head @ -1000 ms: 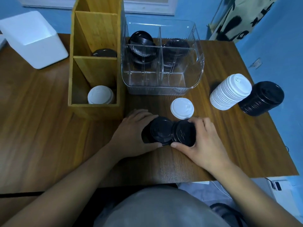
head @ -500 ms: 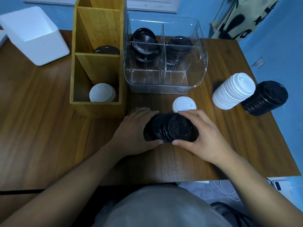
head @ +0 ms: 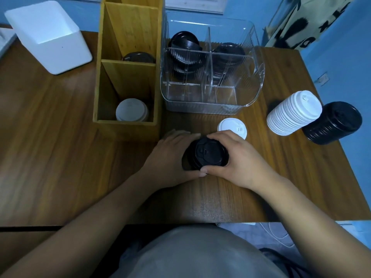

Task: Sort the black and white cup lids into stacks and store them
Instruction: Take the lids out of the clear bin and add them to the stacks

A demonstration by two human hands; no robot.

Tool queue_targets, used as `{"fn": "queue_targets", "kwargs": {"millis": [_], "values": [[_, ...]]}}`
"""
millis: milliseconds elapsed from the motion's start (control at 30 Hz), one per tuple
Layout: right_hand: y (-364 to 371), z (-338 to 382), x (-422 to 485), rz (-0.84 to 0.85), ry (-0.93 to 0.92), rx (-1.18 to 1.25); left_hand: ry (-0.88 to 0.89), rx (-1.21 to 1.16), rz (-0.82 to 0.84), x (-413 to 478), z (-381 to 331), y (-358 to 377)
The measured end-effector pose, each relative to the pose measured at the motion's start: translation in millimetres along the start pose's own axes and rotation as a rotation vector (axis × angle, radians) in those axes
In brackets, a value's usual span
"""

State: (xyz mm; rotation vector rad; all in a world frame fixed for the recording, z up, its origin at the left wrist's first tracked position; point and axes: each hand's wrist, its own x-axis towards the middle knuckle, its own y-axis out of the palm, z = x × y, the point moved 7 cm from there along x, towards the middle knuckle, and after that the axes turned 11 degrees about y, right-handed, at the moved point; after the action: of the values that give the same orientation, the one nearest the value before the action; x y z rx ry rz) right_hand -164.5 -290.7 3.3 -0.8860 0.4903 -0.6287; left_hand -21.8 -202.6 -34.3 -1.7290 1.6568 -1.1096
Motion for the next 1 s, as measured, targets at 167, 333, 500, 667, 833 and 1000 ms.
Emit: {"fn": "queue_targets", "kwargs": {"millis": [167,333,500,667,833,1000], "values": [[-2.2,3.4,3.8,0.139,-0.092,-0.042,0.010,-0.021,0.007,0.4,2.8,1.5],[-0.3,8.3,14.3,0.204,-0.134,-0.175,0.028,-0.013,0.023,1.5,4.4,3.7],[1.8,11.2,24.1,0.225,-0.124,-0.250,0.069,-0.018,-0.026,-0.2,2.7,2.7],[-1.0,18.2,31.9,0.233,-0.153,-0.331,0.038,-0.077,-0.056,0.3,5.1,-0.1],[-8.6,11.0,33.1,0.306,-0.181,-0.315,0.016,-0.039,-0.026,1.5,3.6,0.6],[-5.8,11.9,24.6,0.252,-0.292,-0.497,0.034,0.051,0.011,3.8,2.3,1.7]]}}
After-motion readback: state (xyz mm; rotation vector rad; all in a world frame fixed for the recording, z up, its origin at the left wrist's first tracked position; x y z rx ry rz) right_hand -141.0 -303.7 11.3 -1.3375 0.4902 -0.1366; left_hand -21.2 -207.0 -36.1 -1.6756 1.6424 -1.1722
